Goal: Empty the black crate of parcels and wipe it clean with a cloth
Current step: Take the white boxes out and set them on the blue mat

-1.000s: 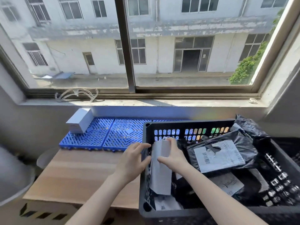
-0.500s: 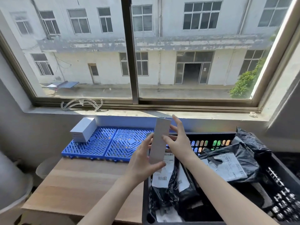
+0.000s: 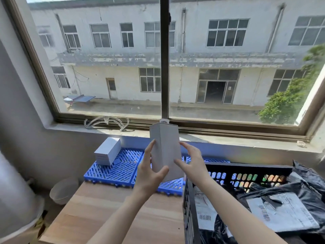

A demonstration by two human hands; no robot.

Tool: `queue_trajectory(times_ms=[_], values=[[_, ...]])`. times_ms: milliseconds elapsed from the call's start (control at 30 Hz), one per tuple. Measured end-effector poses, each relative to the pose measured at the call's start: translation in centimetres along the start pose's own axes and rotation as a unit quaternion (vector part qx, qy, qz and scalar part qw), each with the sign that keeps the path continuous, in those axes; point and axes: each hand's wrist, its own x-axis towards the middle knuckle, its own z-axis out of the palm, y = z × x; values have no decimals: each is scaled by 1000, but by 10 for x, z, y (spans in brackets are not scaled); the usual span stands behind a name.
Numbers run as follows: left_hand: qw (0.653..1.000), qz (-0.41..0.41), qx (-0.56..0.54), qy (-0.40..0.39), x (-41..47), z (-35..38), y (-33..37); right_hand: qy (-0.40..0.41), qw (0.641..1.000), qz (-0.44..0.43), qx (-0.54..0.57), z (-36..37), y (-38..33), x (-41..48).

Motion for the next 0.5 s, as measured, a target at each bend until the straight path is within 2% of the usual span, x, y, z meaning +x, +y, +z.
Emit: queue_trajectory(times_ms=[133, 200, 500], values=[[999, -21, -13, 28, 21, -55, -15, -88, 987, 86, 105, 50, -16, 19], [999, -30, -21, 37, 29, -83, -25, -119, 976, 98, 154, 79, -28, 29], [993, -44, 49, 97, 67, -187, -81, -124, 968, 80, 201, 201, -50, 72]])
